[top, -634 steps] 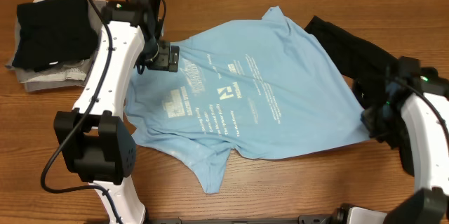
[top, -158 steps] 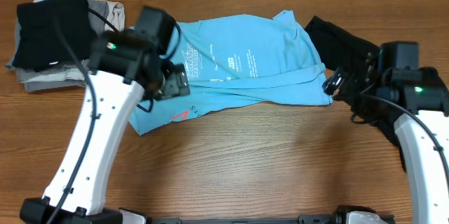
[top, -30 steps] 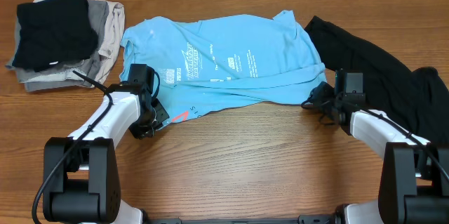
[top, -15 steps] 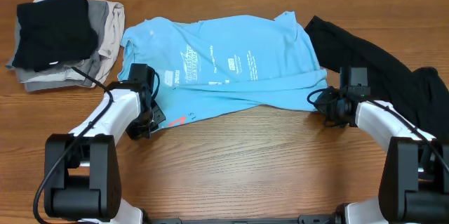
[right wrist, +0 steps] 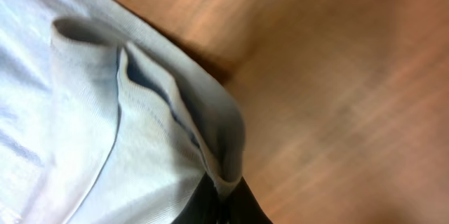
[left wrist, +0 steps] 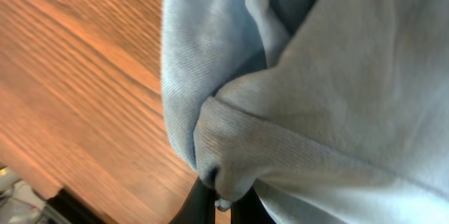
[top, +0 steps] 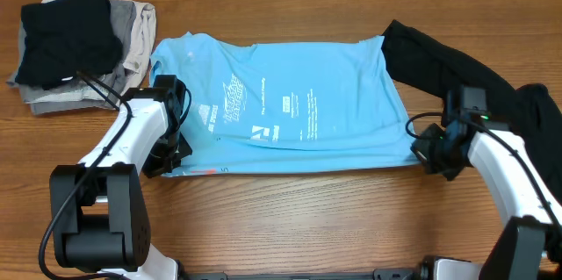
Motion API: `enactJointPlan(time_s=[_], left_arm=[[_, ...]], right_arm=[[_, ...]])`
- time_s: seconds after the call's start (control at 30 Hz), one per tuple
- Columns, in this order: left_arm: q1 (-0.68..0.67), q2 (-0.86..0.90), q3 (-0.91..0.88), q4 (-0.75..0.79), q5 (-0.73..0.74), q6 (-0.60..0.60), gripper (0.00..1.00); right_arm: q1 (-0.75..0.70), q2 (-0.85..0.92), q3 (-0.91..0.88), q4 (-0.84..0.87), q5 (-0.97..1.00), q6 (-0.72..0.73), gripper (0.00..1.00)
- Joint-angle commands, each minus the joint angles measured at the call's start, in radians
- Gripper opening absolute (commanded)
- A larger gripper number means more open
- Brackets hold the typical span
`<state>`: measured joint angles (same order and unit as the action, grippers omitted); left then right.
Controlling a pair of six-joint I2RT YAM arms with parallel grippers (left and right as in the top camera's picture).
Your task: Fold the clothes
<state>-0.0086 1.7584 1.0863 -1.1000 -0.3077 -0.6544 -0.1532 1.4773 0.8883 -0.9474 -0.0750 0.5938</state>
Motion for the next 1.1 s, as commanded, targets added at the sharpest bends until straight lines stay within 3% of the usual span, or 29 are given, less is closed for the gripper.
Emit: enactJointPlan(time_s=[0.0,0.3,0.4,0.43,0.47,0.53,0.57,0.8,1.07], left_arm=[[0.018,0.008,0.024,-0.011,-0.146,0.005,0.04],[0.018,0.008,0.024,-0.032,-0.197,0.032,0.04],[0.016,0.008,0.024,-0.048,-0.160,0.079,0.05],[0.016,0.008,0.024,-0.047,-0.137,0.125,0.08],[0.016,0.008,0.024,-0.040,-0.095,0.208,0.33],[0.016,0.008,0.024,-0.044,-0.084,0.241,0.59],[0.016,0.008,0.025,-0.044,-0.084,0.242,0.64],[0.015,0.008,0.086,-0.071,-0.084,0.252,0.85],[0.008,0.007,0.353,-0.171,-0.005,0.357,1.00]], right_arm=[[-0.055,-0.033,0.022,-0.053,0.037,-0.053,0.04],[-0.085,-0.034,0.022,-0.173,0.038,-0.113,0.04],[-0.085,-0.034,0.022,-0.210,0.038,-0.113,0.10],[-0.085,-0.034,0.022,-0.219,0.037,-0.113,0.16],[-0.085,-0.034,0.022,-0.231,0.036,-0.112,0.34],[-0.085,-0.034,0.022,-0.233,0.029,-0.112,0.55],[-0.085,-0.034,0.022,-0.232,0.029,-0.112,0.58],[-0.085,-0.036,0.087,-0.222,-0.012,-0.136,0.64],[-0.059,-0.051,0.257,-0.215,-0.136,-0.204,0.70]])
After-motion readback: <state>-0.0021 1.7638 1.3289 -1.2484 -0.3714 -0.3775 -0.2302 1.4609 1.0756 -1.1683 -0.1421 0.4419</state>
